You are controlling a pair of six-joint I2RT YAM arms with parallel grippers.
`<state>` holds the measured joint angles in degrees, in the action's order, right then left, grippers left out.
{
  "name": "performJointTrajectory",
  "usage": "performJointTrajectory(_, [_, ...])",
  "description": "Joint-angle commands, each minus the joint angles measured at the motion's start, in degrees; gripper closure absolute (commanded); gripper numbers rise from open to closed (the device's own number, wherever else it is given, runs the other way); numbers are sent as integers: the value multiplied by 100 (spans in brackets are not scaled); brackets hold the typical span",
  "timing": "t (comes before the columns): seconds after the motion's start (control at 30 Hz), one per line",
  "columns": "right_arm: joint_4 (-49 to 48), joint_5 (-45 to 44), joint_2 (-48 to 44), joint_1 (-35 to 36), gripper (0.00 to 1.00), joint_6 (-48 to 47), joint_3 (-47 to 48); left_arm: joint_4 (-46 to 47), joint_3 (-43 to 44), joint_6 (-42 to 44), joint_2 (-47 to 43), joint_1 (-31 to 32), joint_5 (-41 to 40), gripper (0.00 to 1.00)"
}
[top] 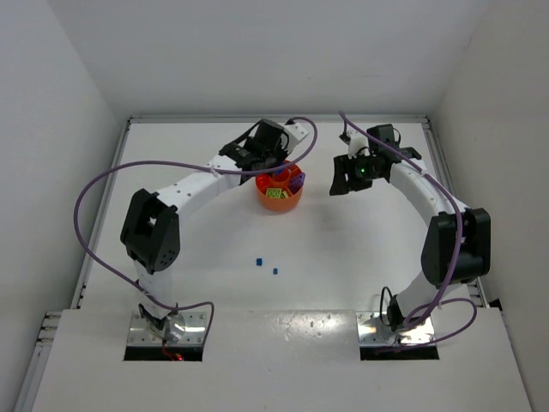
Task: Sort the legos into containers by color
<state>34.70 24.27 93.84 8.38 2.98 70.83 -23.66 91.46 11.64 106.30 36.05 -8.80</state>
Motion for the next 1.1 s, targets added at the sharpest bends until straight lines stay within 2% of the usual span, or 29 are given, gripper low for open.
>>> performJointTrajectory(0.0, [-165,122,-59,-21,44,-52,36,292,-41,111,-277,69,-534,100])
performJointTrajectory(0.53, [-165,122,-59,-21,44,-52,36,670,-497,461,-382,340,-975,100])
performJointTrajectory(0.67, [-165,122,-59,-21,44,-52,36,783,-611,515,-496,393,-975,80])
performJointTrajectory(0.77, [-165,122,-59,-21,44,-52,36,784,-665,515,-496,394,-922,74])
performJointTrajectory(0.8, [-165,122,-59,-21,44,-52,36,784,-665,515,-496,394,-922,69])
performJointTrajectory(1.0, [-165,122,-59,-21,44,-52,36,889,-665,375,-627,394,-869,65])
performJointTrajectory(1.07, [-165,505,-111,-21,44,-166,36,889,-665,77,-777,245,-607,63])
